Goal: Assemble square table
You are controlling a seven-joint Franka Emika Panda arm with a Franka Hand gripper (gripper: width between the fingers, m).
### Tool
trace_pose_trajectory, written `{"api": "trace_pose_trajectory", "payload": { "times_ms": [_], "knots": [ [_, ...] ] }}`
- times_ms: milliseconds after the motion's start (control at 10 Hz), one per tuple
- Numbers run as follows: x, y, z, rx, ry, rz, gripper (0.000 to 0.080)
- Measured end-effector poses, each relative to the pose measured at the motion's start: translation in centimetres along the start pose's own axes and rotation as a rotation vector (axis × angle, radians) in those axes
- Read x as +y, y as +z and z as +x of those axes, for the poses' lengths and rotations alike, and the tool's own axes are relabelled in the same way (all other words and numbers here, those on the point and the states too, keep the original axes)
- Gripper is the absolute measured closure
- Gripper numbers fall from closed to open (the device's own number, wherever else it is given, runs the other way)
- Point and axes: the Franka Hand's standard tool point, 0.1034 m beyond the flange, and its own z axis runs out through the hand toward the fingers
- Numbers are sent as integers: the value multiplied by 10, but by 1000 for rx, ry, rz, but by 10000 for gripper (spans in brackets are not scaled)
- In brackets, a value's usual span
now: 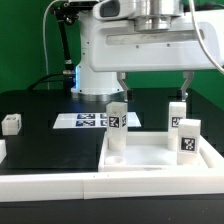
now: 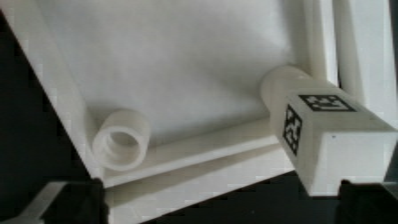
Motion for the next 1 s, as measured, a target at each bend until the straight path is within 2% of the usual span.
{"api": "trace_pose_trajectory", "payload": {
  "times_ms": [300, 400, 500, 700, 800, 1000],
  "knots": [
    [0, 2, -1, -2, -7, -2, 150],
    [5, 5, 1, 2, -118, -6, 150],
    [22, 6, 4, 9, -225, -2, 150],
    [62, 10, 0, 12, -374, -15, 150],
    [74, 8, 5, 15, -399, -18, 150],
    [80, 8, 7, 16, -388, -20, 150]
  ]
}}
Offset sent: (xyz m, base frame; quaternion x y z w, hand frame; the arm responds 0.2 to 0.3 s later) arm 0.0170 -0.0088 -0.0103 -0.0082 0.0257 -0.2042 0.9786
